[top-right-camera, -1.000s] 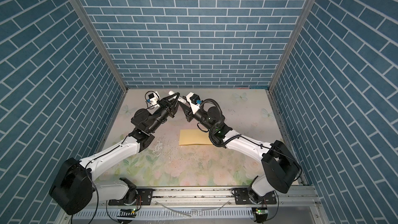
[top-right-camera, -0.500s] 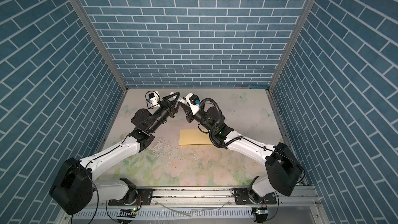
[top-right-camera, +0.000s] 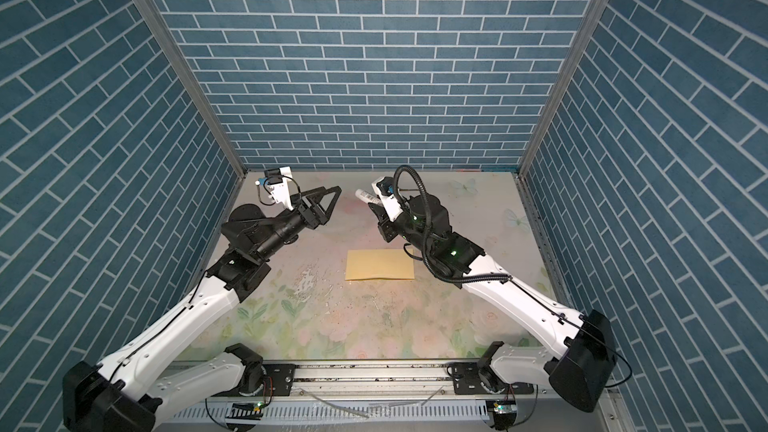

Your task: Place the letter into the envelope and seal it

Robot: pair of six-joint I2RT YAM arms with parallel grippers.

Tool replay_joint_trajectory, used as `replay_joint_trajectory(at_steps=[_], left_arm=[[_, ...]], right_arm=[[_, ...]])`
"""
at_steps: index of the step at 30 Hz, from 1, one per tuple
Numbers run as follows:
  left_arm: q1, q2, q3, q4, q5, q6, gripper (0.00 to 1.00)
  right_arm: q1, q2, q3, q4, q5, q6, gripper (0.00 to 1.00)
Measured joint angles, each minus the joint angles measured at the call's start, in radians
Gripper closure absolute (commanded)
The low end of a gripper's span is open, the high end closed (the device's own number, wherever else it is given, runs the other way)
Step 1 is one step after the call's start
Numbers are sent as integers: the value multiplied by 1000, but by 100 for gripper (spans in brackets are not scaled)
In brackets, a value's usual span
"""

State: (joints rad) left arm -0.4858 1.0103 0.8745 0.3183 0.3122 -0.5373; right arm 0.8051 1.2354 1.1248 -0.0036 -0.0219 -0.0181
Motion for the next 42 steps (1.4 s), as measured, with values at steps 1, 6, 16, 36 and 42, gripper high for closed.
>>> replay_joint_trajectory(at_steps=[1,6,16,36,42], left_arm=[[-2,-19,1,-25,6,78,10],[-27,-54,-17,-103,42,376,10],[-153,6,-35,-200,82,758,9],[-225,161,-2,-292,48,1049,46],[-238,182,3,-296,43,1078,77]], right_arm=[[-21,-5,16,-48,-23,18,100],[-86,-6,79,-237,-129,88,100],[-90,61,187,-459,-296,153,100],[-90,104,224,-562,-488,179,100],[-90,104,224,-574,-509,180,100]])
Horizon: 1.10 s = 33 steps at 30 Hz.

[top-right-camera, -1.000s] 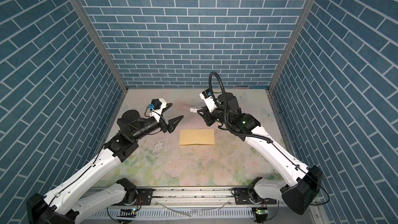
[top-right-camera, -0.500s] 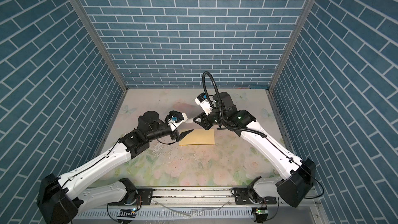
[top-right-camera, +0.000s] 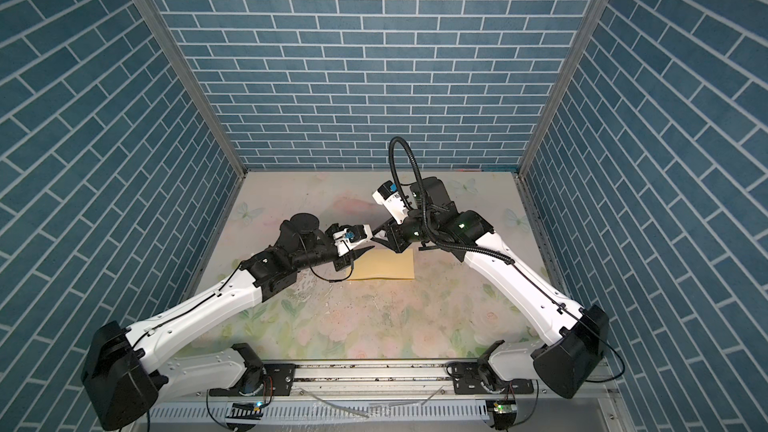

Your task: Place the letter into the envelope and seal it

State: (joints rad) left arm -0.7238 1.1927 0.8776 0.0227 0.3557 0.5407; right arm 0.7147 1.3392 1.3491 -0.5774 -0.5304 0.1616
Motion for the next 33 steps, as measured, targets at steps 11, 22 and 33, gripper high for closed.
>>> replay_joint_trajectory(at_steps=[11,22,33], left_arm=[[-12,-3,-37,77,-12,-18,100],[-18,-28,-138,297,35,-224,100],[-14,-19,-138,414,87,-351,100]], right_arm=[[0,-8,0,-5,9,1,68],[-2,-208,-141,205,55,25,29],[6,-198,-171,276,26,25,36]])
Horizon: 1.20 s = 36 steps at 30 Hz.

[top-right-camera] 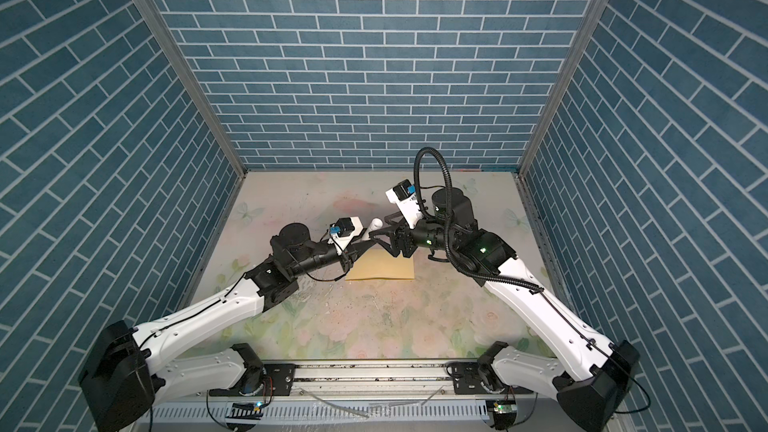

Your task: Place the letter into the envelope and seal it

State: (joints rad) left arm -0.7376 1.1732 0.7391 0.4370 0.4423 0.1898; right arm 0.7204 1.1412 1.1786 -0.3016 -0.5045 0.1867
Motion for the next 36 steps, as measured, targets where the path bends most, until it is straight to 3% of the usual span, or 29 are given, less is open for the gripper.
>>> replay_joint_trajectory(at_steps=[3,7,13,16,20,24,28,32,36], left_arm=[[0,11,0,8,10,-18,100],[0,18,0,11,16,-34,100],[2,18,0,16,16,-55,99],[2,18,0,18,11,-58,75],[2,18,0,12,-14,-64,46],[2,13,-5,-18,-84,-81,38],[3,-21,-43,-52,-206,-151,36],[22,-38,-72,-134,-327,-272,44],[61,-24,-77,-211,-391,-424,52]], right_arm=[[8,14,0,24,-2,0,42],[24,46,0,37,-6,1,56],[31,68,0,41,18,-8,90],[32,67,0,45,23,-9,99],[40,61,-21,57,71,-8,100],[44,46,-69,48,200,-2,100],[44,56,-75,19,356,21,100],[44,109,-75,-13,504,60,100],[44,155,-129,6,569,71,100]])
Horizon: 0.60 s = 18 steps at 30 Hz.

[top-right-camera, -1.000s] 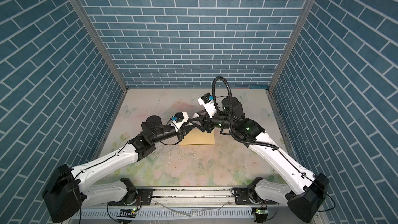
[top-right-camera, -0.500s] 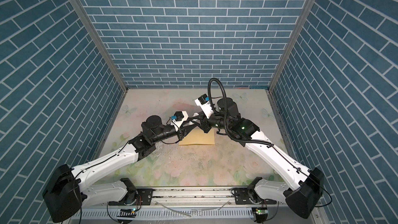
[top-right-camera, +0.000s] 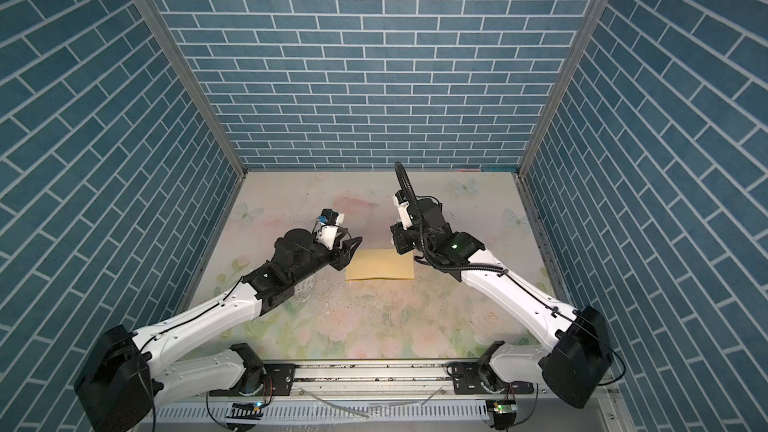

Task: Place the letter into the envelope and seal it
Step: 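Lower the glue stick over the envelope with the right while the left descends, then pin the envelope with the left while the right lowers the stick onto the flap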

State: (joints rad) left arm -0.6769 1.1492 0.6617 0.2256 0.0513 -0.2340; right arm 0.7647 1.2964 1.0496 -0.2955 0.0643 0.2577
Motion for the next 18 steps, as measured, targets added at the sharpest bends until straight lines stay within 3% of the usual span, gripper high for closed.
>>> replay_joint_trajectory(at_steps=[8,18], left_arm=[[13,149,-13,-60,-19,-178,54],[-30,367,3,-95,-10,-226,52]], right_arm=[[0,69,-85,67,49,18,100],[0,78,-114,172,81,60,100]])
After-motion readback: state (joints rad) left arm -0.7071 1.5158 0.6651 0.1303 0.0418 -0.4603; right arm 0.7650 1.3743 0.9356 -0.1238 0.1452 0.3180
